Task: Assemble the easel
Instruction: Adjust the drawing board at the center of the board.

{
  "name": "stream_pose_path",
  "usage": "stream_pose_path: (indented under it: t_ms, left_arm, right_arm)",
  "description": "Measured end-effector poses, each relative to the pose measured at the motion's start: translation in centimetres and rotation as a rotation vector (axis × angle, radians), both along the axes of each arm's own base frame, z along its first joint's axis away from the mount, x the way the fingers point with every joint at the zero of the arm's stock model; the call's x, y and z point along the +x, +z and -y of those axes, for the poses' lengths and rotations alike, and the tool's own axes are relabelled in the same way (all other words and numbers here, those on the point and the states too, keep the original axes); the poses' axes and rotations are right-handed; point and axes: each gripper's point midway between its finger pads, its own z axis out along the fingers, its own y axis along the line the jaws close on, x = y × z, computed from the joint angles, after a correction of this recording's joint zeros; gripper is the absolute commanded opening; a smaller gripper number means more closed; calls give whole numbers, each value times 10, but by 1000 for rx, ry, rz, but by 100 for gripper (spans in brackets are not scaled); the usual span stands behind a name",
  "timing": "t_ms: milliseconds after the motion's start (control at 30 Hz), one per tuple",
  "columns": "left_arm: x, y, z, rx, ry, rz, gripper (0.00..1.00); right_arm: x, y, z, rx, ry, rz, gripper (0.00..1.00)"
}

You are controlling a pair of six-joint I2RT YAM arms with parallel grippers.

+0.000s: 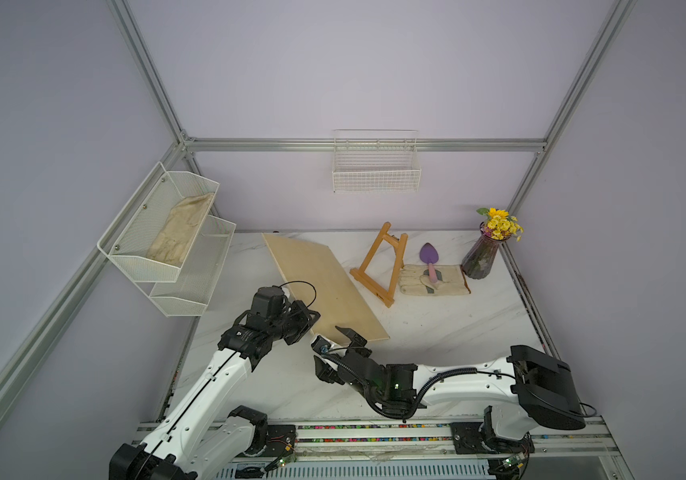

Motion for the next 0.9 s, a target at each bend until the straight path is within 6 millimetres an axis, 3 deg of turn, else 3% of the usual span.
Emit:
stream_pose_path:
  t_ms: [367,667,900]
  left_arm:
    - [0,0,2,4,3,0,1]
    - [0,0,2,4,7,-1,2]
    - [0,0,2,7,9,0,2]
  right_arm:
    - [14,-14,-12,-53,-51,74,71]
    - [22,-16,-11,-64,-103,123,60]
    - [29,-12,-10,-65,-140,157,44]
